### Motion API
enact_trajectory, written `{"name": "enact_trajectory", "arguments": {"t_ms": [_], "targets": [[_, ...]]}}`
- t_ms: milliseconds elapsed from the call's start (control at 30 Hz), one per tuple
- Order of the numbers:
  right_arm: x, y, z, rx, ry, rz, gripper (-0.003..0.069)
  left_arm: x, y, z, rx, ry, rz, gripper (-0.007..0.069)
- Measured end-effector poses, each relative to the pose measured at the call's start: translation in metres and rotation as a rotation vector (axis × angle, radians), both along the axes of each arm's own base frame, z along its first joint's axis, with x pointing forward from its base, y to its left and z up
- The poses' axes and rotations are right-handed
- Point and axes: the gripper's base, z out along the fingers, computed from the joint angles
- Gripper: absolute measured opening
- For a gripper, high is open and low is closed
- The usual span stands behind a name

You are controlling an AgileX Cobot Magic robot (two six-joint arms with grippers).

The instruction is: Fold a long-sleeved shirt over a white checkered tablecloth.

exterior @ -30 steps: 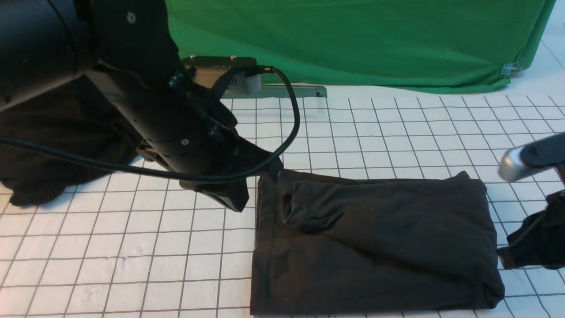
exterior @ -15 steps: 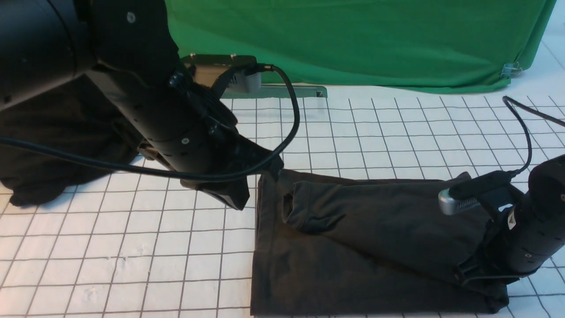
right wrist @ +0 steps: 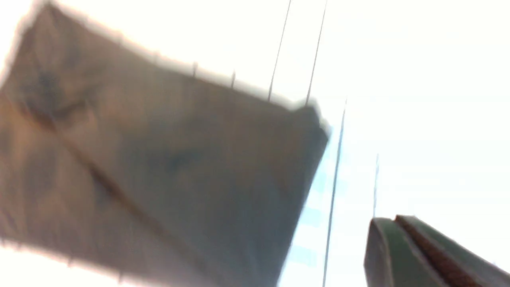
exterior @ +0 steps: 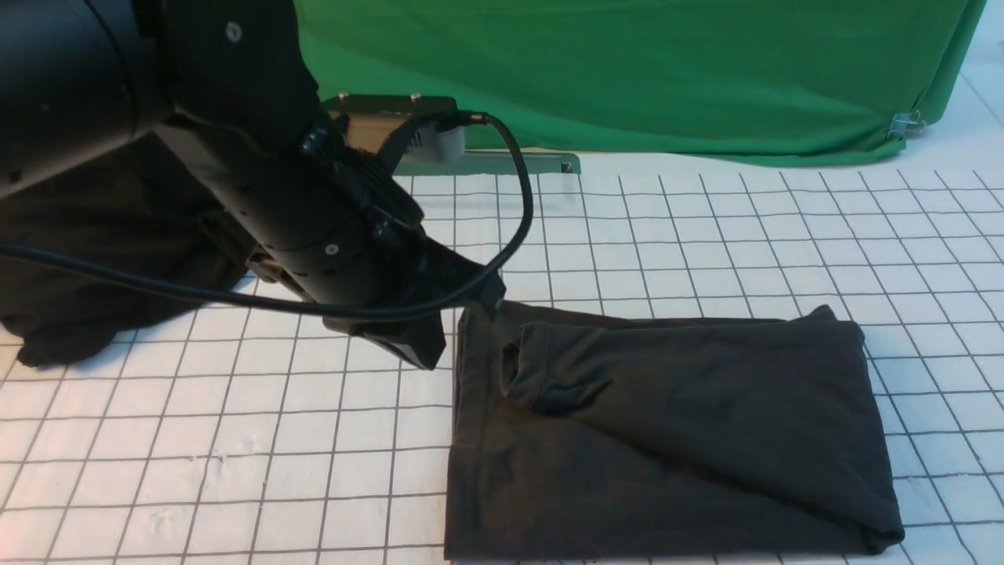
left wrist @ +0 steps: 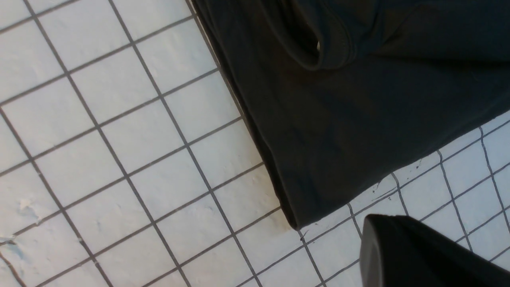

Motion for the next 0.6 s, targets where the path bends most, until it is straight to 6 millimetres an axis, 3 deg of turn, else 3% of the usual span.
{"name": "enact_trajectory", "arguments": {"t_ms": [67, 133, 333, 600], "targets": [[-0.012, -0.003, -0.005, 0.031, -0.105, 0.012, 0.0000, 0.000, 0.000, 0.000, -0.002, -0.004, 0.001, 0.0001], [-0.031, -0.006, -0.019, 0.106, -0.339, 0.043, 0.0000, 0.001, -0.001, 0.001, -0.012, -0.017, 0.004, 0.0001], [-0.022, -0.001, -0.062, 0.114, -0.331, 0.061, 0.0000, 0.002, -0.002, 0.001, -0.028, -0.017, 0.005, 0.0003], [-0.016, 0.002, -0.053, 0.147, -0.442, 0.077, 0.0013, 0.002, -0.002, 0.001, -0.029, -0.020, 0.000, 0.0003]]}}
